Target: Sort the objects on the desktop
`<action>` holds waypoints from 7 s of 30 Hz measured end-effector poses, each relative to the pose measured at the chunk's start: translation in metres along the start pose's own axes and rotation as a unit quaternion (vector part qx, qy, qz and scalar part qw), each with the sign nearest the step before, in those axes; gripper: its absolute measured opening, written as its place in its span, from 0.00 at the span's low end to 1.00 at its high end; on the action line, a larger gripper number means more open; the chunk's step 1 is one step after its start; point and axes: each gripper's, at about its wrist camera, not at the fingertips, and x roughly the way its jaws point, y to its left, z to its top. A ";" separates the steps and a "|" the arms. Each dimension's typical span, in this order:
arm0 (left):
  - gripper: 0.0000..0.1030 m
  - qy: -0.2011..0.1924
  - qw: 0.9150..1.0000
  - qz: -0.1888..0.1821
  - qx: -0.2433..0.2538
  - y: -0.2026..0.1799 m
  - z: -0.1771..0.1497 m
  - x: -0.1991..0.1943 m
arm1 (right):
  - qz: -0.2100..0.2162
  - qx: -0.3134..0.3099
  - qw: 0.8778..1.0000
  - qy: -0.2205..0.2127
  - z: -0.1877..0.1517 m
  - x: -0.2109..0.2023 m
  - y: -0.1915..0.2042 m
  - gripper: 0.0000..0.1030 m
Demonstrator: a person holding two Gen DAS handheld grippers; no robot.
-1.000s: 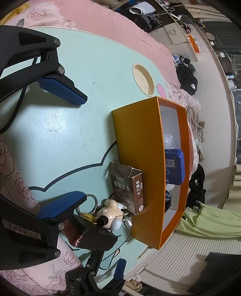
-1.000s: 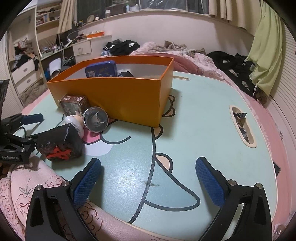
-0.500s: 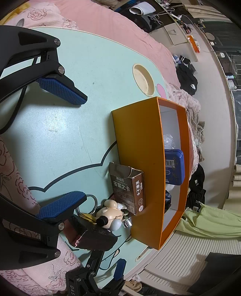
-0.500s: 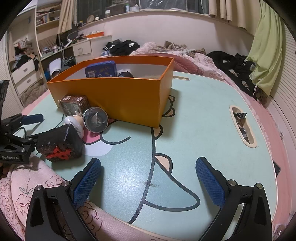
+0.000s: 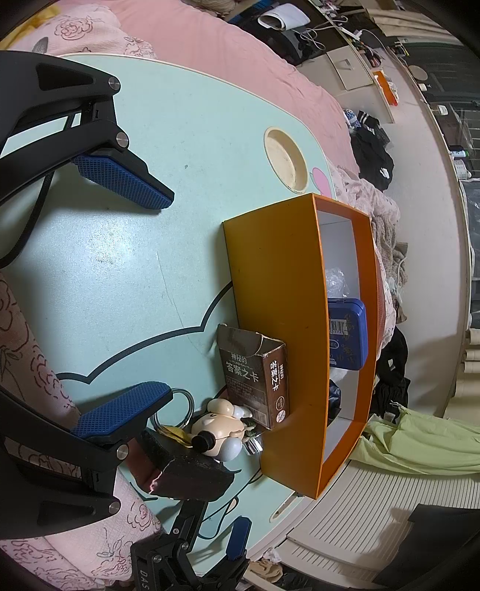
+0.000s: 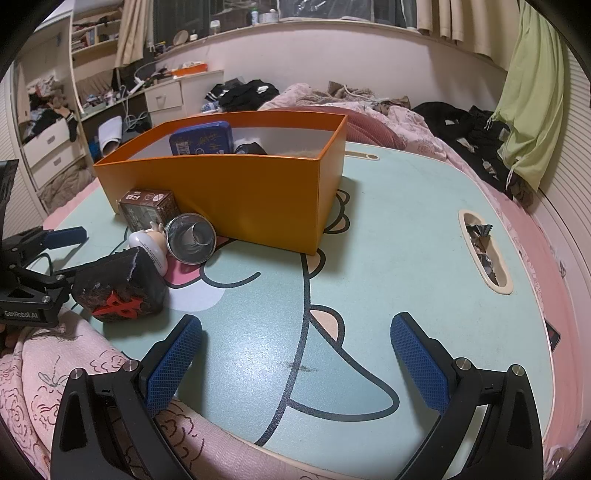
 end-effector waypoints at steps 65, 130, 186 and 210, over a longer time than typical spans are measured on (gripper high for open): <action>0.93 -0.049 0.998 -0.042 0.003 0.004 0.005 -0.031 | 0.062 -0.003 0.996 -0.070 0.002 -0.035 0.010 0.60; 0.78 -0.042 0.998 -0.040 0.008 -0.010 0.039 -0.027 | -0.001 -0.052 0.998 -0.046 0.035 -0.012 0.036 0.88; 1.00 0.043 0.999 0.003 -0.007 -0.003 0.021 0.019 | 0.009 -0.015 1.000 0.020 0.016 0.012 0.013 1.00; 1.00 0.043 0.999 0.003 -0.006 -0.002 0.020 0.019 | 0.009 -0.015 1.000 0.020 0.016 0.012 0.013 1.00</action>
